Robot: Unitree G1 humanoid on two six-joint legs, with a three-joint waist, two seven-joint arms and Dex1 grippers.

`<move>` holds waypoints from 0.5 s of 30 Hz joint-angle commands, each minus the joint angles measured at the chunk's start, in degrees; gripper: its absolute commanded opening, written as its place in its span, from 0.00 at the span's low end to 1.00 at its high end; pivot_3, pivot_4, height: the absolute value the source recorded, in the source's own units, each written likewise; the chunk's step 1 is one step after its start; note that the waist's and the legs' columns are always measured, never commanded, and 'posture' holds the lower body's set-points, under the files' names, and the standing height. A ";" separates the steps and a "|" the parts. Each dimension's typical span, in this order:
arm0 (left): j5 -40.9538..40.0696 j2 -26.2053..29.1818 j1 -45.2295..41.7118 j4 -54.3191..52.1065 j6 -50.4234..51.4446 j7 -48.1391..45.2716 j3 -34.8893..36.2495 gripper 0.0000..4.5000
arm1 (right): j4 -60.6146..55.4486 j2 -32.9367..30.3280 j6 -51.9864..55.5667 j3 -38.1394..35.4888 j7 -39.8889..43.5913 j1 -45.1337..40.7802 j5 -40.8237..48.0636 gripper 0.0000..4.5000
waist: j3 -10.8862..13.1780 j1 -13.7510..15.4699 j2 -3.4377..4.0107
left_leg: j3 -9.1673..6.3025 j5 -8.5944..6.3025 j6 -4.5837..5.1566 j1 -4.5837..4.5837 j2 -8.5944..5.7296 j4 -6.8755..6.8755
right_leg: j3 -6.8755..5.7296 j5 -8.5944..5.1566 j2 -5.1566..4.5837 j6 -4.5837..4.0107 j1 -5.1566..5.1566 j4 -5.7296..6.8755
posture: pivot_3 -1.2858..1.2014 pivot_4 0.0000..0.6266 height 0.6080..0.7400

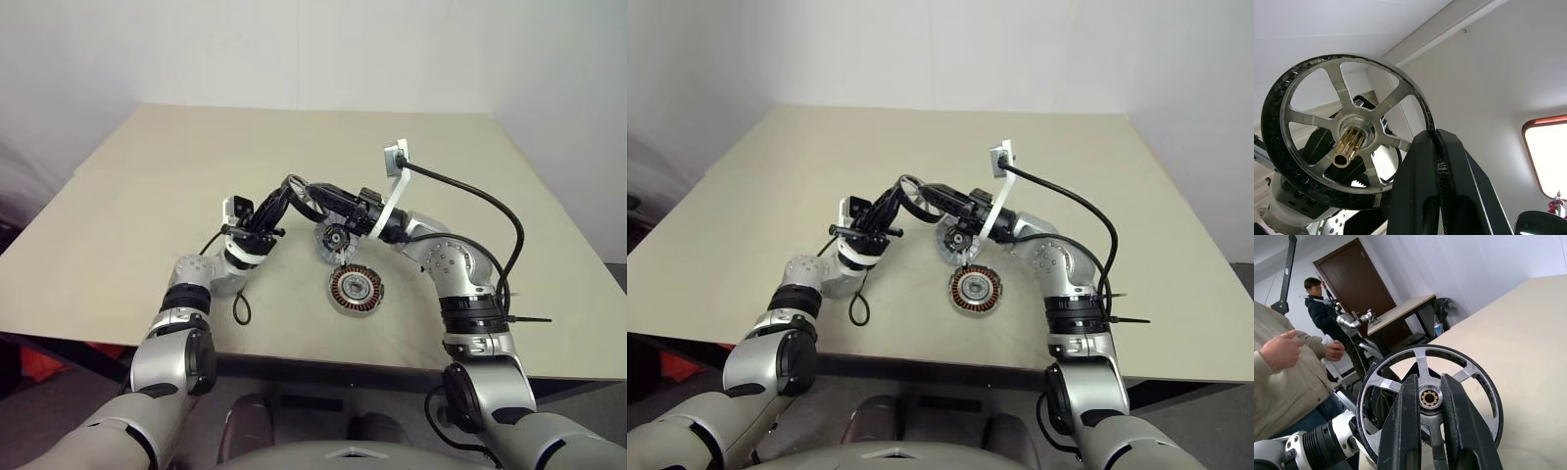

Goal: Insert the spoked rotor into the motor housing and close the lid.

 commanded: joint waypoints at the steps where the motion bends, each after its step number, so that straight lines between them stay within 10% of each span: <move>1: -0.26 -0.47 -2.19 -0.58 -0.05 -0.41 0.10 0.00 | 0.40 0.45 -0.81 0.65 -0.17 -1.49 -0.58 0.06 | 0.00 0.00 0.00 | 0.00 0.00 0.00 0.00 0.00 0.00 | 0.00 0.00 0.00 0.00 0.00 0.00 | 0.52 0.00 1.00; 15: 5.24 -4.67 0.20 -5.47 -19.70 14.99 1.51 0.00 | 0.73 0.85 -1.94 0.40 0.28 -1.51 -2.04 0.06 | 0.02 0.06 -0.03 | 0.00 0.01 -0.01 -0.02 0.01 -0.04 | -0.02 0.00 -0.01 0.00 -0.02 -0.01 | 0.52 0.00 1.00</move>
